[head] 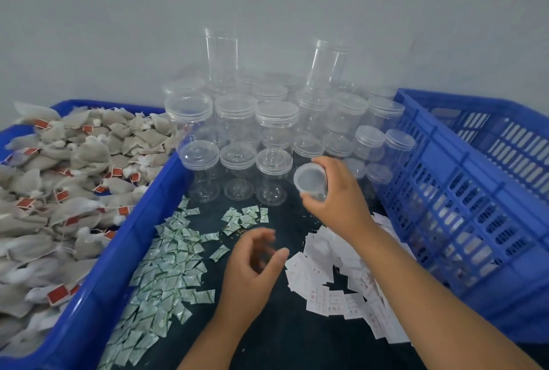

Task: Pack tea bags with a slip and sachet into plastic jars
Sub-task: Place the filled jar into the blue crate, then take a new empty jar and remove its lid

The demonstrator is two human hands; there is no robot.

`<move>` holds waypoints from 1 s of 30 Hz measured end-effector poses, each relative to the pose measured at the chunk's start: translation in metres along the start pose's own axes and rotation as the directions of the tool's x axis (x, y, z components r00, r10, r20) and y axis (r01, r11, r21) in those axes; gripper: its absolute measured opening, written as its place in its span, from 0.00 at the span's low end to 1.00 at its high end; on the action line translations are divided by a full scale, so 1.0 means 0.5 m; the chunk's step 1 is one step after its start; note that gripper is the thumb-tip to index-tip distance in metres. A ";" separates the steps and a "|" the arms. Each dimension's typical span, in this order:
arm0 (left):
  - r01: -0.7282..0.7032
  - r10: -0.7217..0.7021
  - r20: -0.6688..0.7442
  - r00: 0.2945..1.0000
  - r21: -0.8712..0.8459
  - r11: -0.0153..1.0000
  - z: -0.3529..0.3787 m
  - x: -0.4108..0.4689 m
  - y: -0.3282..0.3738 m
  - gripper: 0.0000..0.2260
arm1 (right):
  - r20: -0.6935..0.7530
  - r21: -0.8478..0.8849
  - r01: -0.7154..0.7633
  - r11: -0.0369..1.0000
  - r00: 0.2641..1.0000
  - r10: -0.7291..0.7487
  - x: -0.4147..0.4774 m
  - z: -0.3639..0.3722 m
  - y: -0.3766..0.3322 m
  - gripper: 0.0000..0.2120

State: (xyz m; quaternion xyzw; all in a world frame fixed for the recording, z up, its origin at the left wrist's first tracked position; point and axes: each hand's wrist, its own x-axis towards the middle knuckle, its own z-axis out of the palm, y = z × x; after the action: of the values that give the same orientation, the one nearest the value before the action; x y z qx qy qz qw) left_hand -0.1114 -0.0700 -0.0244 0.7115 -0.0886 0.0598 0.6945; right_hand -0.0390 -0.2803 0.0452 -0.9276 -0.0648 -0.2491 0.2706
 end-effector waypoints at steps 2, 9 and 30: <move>-0.019 0.019 0.005 1.000 -0.059 0.998 0.006 0.004 0.020 0.29 | 0.122 0.223 -0.070 0.972 0.992 0.043 -0.049 -0.028 -0.032 0.42; -0.033 0.015 0.188 0.982 0.093 0.995 -0.007 0.003 0.109 0.22 | 0.206 0.493 -0.129 0.861 0.978 0.029 -0.239 -0.005 -0.094 0.57; 0.307 -0.347 0.039 0.937 0.384 0.871 -0.083 0.035 0.035 0.19 | -0.027 0.521 -0.350 0.778 0.905 0.425 -0.346 0.080 -0.069 0.29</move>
State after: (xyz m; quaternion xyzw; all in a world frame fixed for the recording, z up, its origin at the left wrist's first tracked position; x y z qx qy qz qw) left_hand -0.0964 -0.0297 -0.0023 0.8369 0.0091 -0.0810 0.5412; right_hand -0.1808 -0.2273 -0.0539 -0.7970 0.0845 -0.2279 0.5529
